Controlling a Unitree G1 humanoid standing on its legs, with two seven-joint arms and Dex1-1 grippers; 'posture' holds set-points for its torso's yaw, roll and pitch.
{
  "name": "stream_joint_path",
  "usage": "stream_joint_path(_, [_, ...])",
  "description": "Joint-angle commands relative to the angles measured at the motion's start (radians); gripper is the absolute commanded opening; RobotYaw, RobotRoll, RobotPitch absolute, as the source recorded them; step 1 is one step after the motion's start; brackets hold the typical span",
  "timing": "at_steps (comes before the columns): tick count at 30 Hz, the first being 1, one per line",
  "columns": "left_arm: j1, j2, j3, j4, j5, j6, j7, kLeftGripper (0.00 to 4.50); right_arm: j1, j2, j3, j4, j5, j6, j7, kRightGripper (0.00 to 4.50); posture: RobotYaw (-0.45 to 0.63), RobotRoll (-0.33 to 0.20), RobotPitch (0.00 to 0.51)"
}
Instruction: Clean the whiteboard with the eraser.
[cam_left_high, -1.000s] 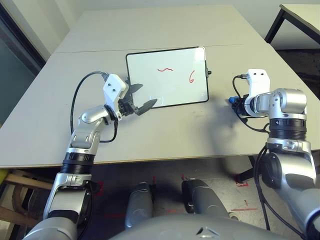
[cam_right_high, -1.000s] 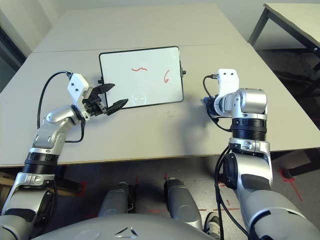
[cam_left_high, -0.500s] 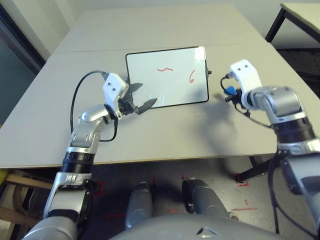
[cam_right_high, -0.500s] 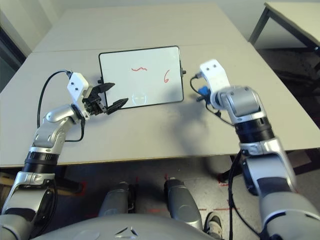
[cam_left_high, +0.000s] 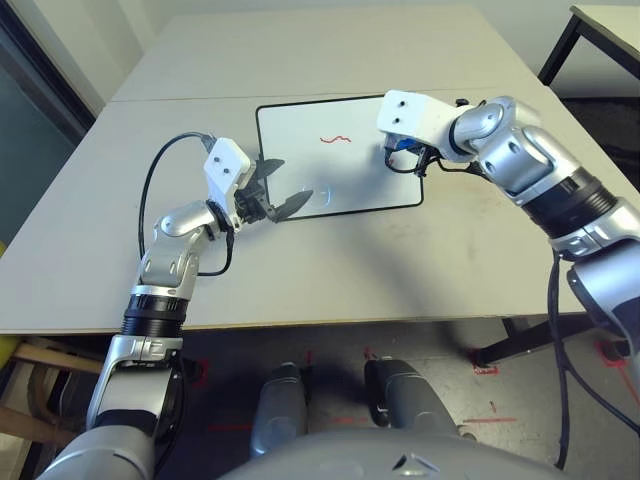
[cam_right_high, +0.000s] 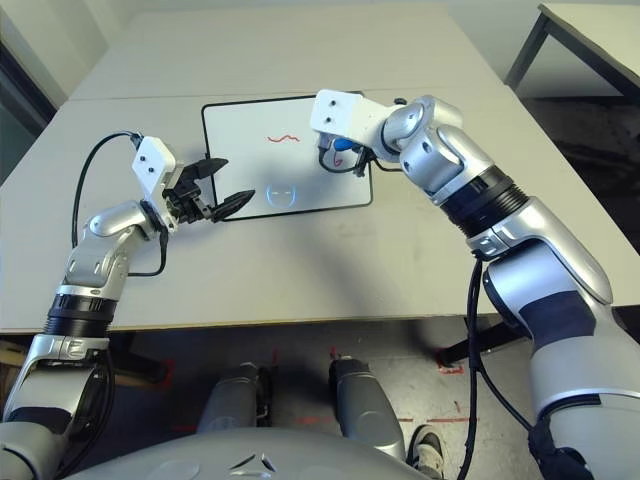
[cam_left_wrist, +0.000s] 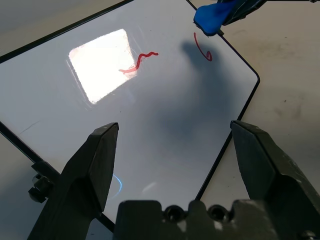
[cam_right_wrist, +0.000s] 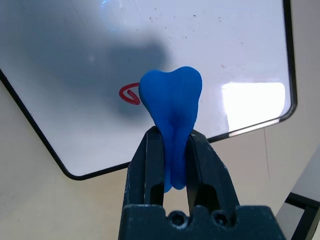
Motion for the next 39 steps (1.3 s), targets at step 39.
stream_joint_path(39, [0.062, -0.003, 0.0, -0.083, 0.001, 0.038, 0.026, 4.5, 0.01, 0.183, -0.034, 0.268, -0.345, -0.307, -0.043, 0.4, -0.14, 0.0, 0.077])
